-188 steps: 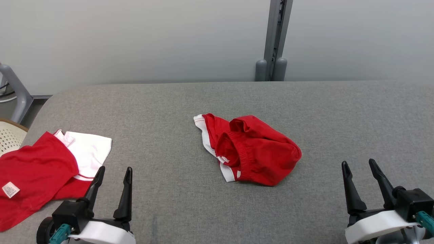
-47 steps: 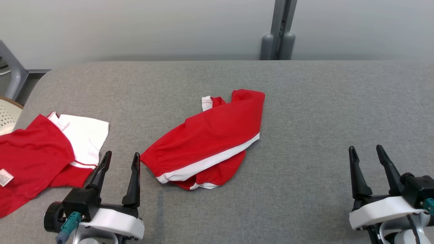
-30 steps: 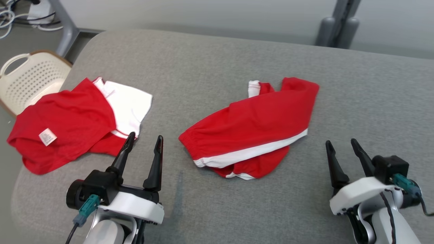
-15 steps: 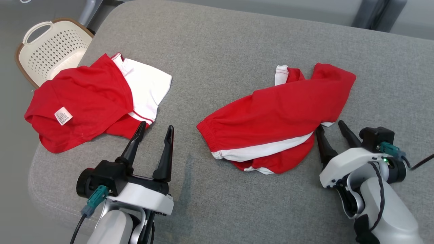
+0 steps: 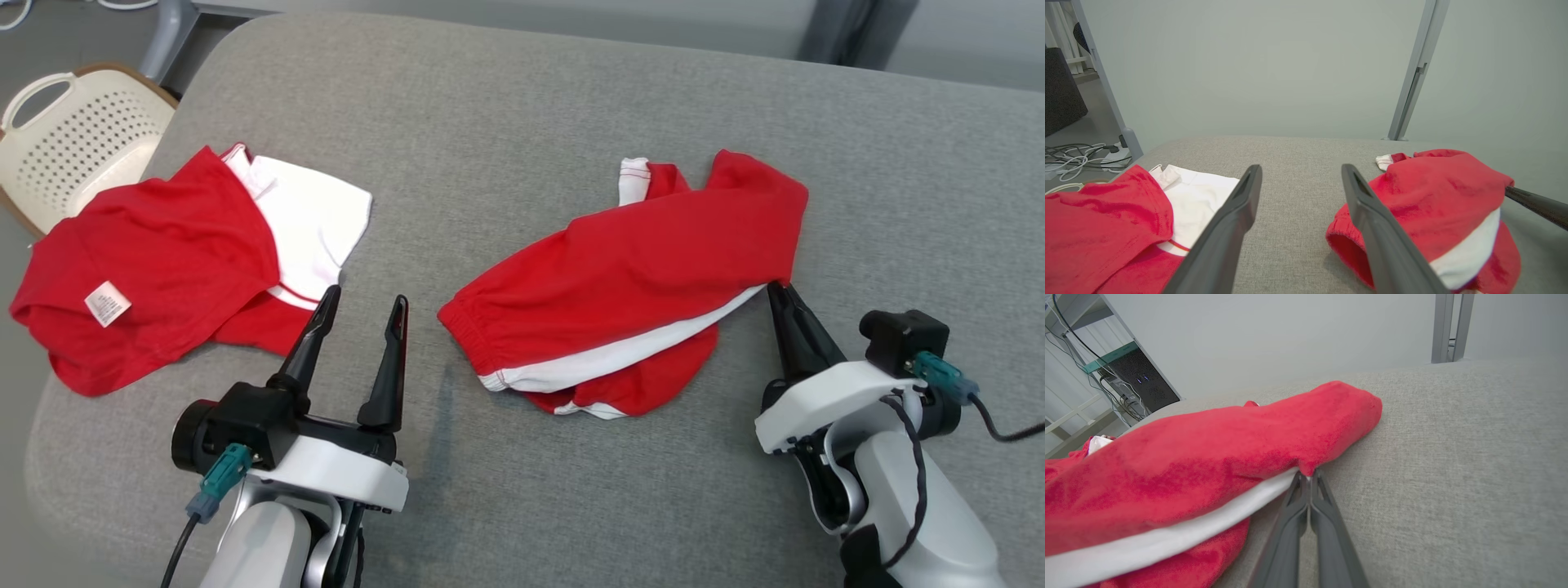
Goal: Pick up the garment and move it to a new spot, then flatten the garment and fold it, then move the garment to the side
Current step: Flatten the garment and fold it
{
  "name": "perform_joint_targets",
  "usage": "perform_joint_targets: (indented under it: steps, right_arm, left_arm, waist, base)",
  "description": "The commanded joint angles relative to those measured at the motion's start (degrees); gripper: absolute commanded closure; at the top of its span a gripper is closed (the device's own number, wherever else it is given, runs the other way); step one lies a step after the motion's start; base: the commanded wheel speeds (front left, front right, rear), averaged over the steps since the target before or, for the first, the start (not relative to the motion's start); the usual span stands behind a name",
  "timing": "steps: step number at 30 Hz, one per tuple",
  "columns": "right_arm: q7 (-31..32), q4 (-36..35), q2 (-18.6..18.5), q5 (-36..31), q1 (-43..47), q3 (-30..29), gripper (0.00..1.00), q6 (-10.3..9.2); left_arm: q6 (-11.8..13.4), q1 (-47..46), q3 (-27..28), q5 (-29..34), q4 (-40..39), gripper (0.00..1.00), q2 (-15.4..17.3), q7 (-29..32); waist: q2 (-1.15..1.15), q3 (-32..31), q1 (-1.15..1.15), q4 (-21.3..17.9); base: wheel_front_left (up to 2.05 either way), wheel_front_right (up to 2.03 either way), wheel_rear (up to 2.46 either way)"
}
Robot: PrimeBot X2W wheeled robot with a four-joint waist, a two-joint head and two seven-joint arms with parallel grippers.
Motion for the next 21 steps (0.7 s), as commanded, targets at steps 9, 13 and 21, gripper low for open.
perform_joint_targets:
  steps: [9, 13, 21]
  right_arm:
    - [-0.51, -12.50, -0.93, -2.10, 8.34, -2.92, 1.00, 0.03]
    - [1.66, -20.60, -0.76, -3.97, 13.35, -5.36, 1.00, 0.03]
    - [9.28, -38.92, -0.23, -6.46, 25.76, -11.67, 1.00, 0.03]
  left_arm:
    - [-0.80, 1.11, 1.31, 1.30, -0.33, 0.00, 0.21, -0.08]
    - [-0.79, 1.39, 1.81, 1.62, -0.72, 0.00, 0.49, -0.08]
    - [-0.77, 2.24, 2.33, 1.85, -1.20, 0.00, 0.84, -0.08]
  waist:
    - [0.00, -1.60, 0.00, -4.44]
    - [0.00, -1.90, 0.00, -6.21]
    - [0.00, -2.27, 0.00, -8.87]
  base:
    - [0.00, 0.00, 0.00]
    - [0.00, 0.00, 0.00]
    - [0.00, 0.00, 0.00]
